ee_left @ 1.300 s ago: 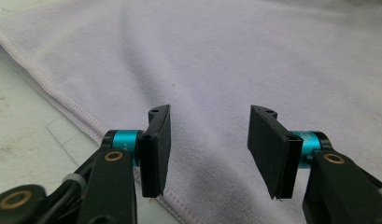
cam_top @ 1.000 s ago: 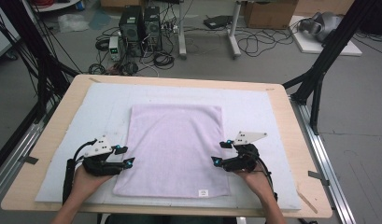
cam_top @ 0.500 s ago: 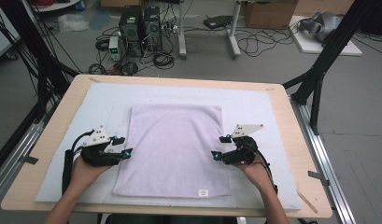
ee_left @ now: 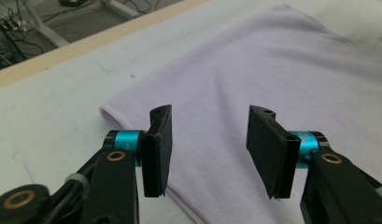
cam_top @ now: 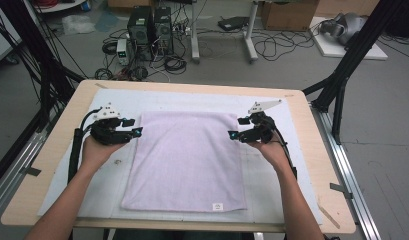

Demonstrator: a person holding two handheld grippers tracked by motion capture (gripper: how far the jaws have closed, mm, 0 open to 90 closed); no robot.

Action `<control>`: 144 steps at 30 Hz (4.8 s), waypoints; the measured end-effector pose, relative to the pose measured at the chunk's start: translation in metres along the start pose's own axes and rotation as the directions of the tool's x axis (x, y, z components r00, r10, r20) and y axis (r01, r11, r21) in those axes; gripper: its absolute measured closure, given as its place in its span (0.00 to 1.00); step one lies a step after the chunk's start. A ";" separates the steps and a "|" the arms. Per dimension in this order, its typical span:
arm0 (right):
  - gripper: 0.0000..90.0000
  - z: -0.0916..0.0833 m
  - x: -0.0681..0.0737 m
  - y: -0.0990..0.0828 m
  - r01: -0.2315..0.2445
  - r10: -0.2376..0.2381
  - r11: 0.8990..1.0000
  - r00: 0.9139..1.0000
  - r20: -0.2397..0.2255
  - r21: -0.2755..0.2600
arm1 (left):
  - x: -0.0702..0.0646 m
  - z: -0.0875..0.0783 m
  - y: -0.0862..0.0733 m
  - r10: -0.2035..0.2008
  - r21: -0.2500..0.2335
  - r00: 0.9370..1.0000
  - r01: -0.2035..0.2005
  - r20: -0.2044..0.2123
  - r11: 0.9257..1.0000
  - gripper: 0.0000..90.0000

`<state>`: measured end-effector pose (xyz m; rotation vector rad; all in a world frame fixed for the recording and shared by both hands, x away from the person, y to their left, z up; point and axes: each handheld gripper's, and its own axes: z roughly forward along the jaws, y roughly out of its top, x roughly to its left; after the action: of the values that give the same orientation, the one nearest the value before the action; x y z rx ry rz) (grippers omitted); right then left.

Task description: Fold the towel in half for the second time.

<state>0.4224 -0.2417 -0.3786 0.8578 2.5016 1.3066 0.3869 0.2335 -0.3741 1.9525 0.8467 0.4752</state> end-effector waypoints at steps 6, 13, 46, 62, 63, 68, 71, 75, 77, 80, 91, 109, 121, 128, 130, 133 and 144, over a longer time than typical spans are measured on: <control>0.29 0.003 -0.018 0.023 0.002 -0.003 1.000 0.999 0.038 0.018 | 0.023 0.012 0.019 -0.030 0.019 0.999 0.030 -0.030 0.999 0.57; 0.29 0.019 -0.037 0.029 0.009 -0.014 0.998 0.997 0.079 0.060 | 0.044 0.030 0.010 -0.071 0.070 0.995 0.076 -0.070 0.995 0.52; 0.92 0.057 -0.049 -0.036 -0.119 0.114 0.988 0.992 0.061 0.094 | 0.044 0.074 -0.034 -0.153 0.204 0.985 0.165 -0.074 0.965 0.94; 0.94 0.026 -0.037 -0.017 -0.060 0.057 0.997 0.996 0.061 0.045 | 0.039 0.045 -0.016 -0.100 0.110 0.993 0.107 -0.060 0.988 0.96; 0.94 0.023 -0.036 -0.016 -0.058 0.055 0.997 0.997 0.059 0.043 | 0.037 0.042 -0.015 -0.099 0.103 0.994 0.103 -0.051 0.989 0.96; 0.94 0.006 -0.028 -0.015 -0.070 0.070 0.997 0.998 0.006 0.031 | 0.028 0.025 -0.009 -0.075 0.091 0.997 0.075 0.003 0.993 0.96; 0.94 -0.002 -0.018 -0.019 -0.057 0.057 0.998 0.998 -0.018 0.029 | 0.017 0.014 -0.015 -0.054 0.079 0.998 0.051 0.044 0.996 0.96; 0.94 -0.010 -0.004 -0.031 -0.049 0.051 0.998 0.998 -0.045 0.042 | 0.005 0.000 -0.033 -0.036 0.089 0.997 0.030 0.067 0.996 0.96; 0.93 -0.012 0.003 -0.039 -0.040 0.044 0.998 0.997 -0.058 0.054 | 0.002 -0.006 -0.043 -0.037 0.096 0.996 0.030 0.080 0.995 0.96; 0.93 -0.012 0.011 -0.052 -0.052 0.058 0.996 0.995 -0.084 0.072 | -0.004 -0.011 -0.057 -0.043 0.110 0.994 0.032 0.101 0.993 0.96; 0.54 -0.015 0.013 -0.067 -0.094 0.097 0.994 0.994 -0.056 0.061 | -0.005 -0.014 -0.065 -0.067 0.168 0.993 0.049 0.101 0.984 0.60; 0.69 0.024 -0.014 -0.049 -0.171 0.187 0.975 0.977 -0.107 0.140 | 0.014 0.038 -0.042 -0.140 0.219 0.980 0.107 0.139 0.970 0.83; 0.94 -0.017 0.023 -0.033 -0.014 0.016 1.000 0.994 -0.111 0.016 | -0.007 -0.020 -0.029 -0.059 0.039 0.990 0.054 0.131 0.998 0.95; 0.94 -0.048 0.061 -0.052 0.043 -0.044 0.999 0.989 -0.138 -0.013 | -0.041 -0.052 -0.066 -0.006 0.024 0.984 0.001 0.181 1.000 0.93; 0.86 -0.049 0.070 -0.065 0.040 -0.039 0.999 0.985 -0.167 -0.001 | -0.050 -0.057 -0.080 0.006 0.056 0.983 -0.016 0.182 0.998 0.86; 0.76 -0.052 0.079 -0.083 0.042 -0.037 0.999 0.986 -0.162 0.030 | -0.054 -0.062 -0.086 0.026 0.100 0.986 -0.043 0.164 0.994 0.65; 0.56 -0.032 0.076 -0.075 0.040 -0.037 0.999 0.989 -0.143 0.024 | -0.053 -0.033 -0.063 0.017 0.122 0.985 -0.038 0.173 0.992 0.52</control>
<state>0.3172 -0.2534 -0.4122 0.7423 2.6354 1.3700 0.3066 0.2361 -0.4117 2.0886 0.7556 0.2705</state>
